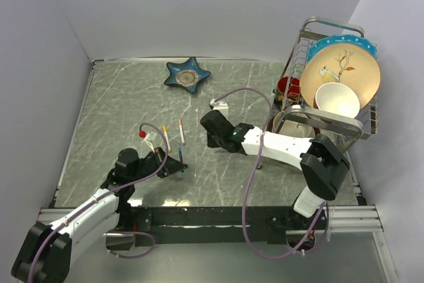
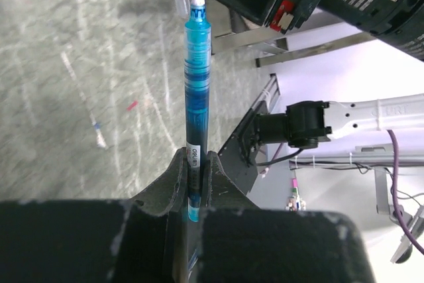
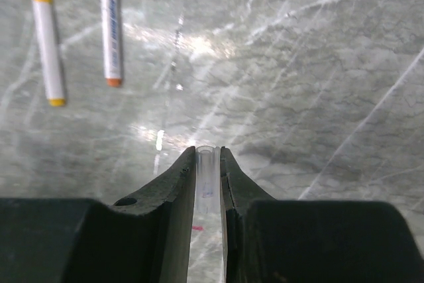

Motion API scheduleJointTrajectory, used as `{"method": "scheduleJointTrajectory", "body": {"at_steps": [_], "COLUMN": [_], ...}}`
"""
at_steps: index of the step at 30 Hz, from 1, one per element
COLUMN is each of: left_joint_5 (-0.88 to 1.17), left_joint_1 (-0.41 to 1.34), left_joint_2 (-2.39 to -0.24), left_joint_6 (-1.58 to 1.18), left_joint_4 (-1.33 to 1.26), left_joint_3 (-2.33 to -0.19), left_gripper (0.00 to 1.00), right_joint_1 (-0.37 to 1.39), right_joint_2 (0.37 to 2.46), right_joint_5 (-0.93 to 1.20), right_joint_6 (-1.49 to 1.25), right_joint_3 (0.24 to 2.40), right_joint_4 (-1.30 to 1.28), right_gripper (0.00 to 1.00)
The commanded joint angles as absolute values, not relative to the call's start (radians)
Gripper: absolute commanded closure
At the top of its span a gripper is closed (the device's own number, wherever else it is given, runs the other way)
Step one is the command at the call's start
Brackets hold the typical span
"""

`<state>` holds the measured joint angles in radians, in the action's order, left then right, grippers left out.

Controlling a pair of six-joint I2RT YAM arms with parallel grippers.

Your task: Insert the pens into the pen caps

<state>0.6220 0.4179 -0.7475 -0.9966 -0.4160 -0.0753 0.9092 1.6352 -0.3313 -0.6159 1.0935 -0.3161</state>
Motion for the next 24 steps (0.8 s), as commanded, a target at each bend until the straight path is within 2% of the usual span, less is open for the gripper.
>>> {"method": "scheduleJointTrajectory", "body": {"at_steps": [1,12,24], "left_joint_5": [0.635,0.612,0.604], "left_joint_1": [0.443,0.56,0.592], "left_joint_2": [-0.784,-0.926,-0.979], "left_joint_6": [-1.028,-1.019,-1.0], "left_joint_4": [-0.621,-0.776,-0.779], "left_joint_3": [-0.064,-0.09,-0.129], "left_gripper": [0.99,0.99,0.99], "right_joint_1": [0.907,0.917,0.951], "right_joint_2": [1.543,1.467,1.42], "right_joint_5": [-0.341,-0.292,-0.259], "right_joint_6": [-0.666,-0.732,-0.767], "right_joint_3": [1.097,1.101,1.078], "right_joint_4": [-0.226,-0.138,-0.095], "right_gripper": [0.92,0.91,0.91]}}
